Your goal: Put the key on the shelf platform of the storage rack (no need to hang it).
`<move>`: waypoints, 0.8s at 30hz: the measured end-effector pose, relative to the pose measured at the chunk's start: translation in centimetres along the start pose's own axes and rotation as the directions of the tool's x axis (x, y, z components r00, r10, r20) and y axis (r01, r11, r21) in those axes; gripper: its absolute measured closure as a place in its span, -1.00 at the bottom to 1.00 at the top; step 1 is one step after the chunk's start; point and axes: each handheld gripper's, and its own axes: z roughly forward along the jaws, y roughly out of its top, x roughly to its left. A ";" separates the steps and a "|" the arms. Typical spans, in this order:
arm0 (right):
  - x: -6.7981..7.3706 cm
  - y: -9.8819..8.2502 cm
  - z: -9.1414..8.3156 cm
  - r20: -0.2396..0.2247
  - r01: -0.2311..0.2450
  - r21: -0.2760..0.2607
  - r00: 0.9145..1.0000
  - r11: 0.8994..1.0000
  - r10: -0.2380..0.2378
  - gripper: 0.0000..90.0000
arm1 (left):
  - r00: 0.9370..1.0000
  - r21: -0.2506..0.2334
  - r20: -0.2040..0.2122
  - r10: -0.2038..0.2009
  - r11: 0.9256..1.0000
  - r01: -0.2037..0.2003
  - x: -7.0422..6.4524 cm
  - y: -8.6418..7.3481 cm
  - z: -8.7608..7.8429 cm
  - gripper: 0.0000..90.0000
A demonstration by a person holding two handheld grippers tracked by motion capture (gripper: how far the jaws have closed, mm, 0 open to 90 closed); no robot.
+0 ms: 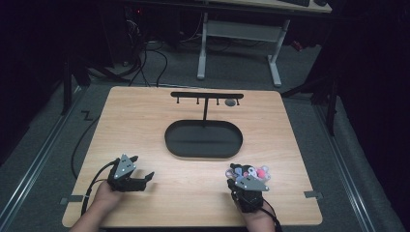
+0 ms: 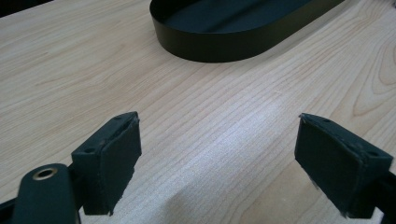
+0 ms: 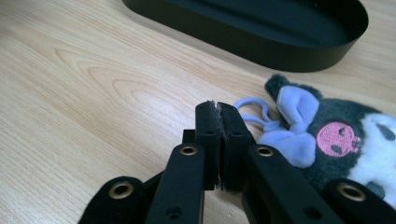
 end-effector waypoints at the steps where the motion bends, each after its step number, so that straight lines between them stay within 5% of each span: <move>1: -0.1 -0.1 0.0 -0.003 -0.003 -0.002 1.000 1.000 0.003 0.96 | 1.000 0.000 0.000 0.001 1.000 -0.001 0.0 0.0 0.0 -0.66; 8: -1.0 -0.4 -0.3 -0.001 -0.031 -0.026 1.000 0.999 0.031 0.80 | 1.000 0.003 -0.002 0.003 1.000 -0.003 -0.1 0.0 0.0 -0.66; 24: -2.1 -0.4 -0.7 0.033 -0.055 -0.038 0.998 0.998 0.056 0.84 | 1.000 0.001 -0.001 0.001 1.000 -0.001 0.0 0.0 0.0 -0.66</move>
